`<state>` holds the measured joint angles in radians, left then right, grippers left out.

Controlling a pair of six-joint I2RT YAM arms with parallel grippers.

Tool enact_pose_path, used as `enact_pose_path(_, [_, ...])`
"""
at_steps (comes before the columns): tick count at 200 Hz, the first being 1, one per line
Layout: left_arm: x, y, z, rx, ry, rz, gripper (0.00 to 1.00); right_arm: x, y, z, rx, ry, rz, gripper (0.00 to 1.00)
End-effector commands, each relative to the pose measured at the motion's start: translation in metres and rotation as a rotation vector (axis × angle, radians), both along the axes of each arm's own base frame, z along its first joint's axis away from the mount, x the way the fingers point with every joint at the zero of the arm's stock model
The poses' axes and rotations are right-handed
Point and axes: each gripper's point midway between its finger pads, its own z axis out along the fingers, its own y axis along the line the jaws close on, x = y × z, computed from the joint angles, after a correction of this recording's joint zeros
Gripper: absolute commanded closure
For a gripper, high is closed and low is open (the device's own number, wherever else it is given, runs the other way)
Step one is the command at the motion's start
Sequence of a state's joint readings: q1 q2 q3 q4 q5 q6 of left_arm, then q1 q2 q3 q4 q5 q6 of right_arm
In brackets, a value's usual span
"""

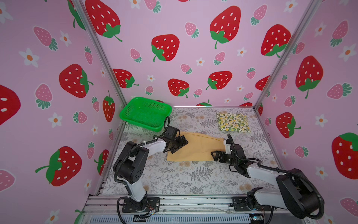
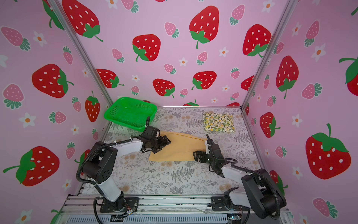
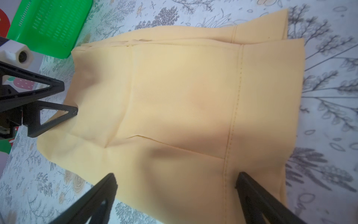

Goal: Fold and stack skirts
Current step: Move the skirt to the center of the table.

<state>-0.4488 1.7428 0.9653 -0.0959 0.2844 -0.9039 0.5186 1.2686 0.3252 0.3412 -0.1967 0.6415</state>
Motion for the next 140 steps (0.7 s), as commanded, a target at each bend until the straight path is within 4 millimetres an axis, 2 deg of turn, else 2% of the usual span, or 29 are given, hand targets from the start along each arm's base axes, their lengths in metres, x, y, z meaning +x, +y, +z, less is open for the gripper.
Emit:
enact_pose_path(1, [-0.009, 0.010, 0.007, 0.048, 0.003, -0.007, 0.07, -0.011, -0.009, -0.008, -0.052, 0.076, -0.036, 0.00])
enact_pose_path(21, [-0.006, -0.002, 0.038, 0.021, -0.049, -0.046, 0.07, 0.010, -0.006, 0.021, -0.072, 0.002, -0.047, 0.00])
enact_pose_path(47, [-0.007, -0.028, 0.079, -0.023, -0.129, -0.106, 0.06, 0.039, 0.001, 0.052, -0.093, -0.063, -0.042, 0.00])
enact_pose_path(73, [-0.017, -0.061, 0.105, -0.084, -0.169, -0.176, 0.06, 0.068, 0.001, 0.069, -0.087, -0.089, -0.056, 0.00])
enact_pose_path(107, [-0.030, -0.093, 0.113, -0.174, -0.181, -0.236, 0.07, 0.093, 0.003, 0.075, -0.056, -0.081, -0.045, 0.00])
enact_pose_path(140, [-0.039, -0.113, 0.109, -0.266, -0.185, -0.267, 0.07, 0.104, 0.001, 0.062, 0.009, -0.022, -0.028, 0.00])
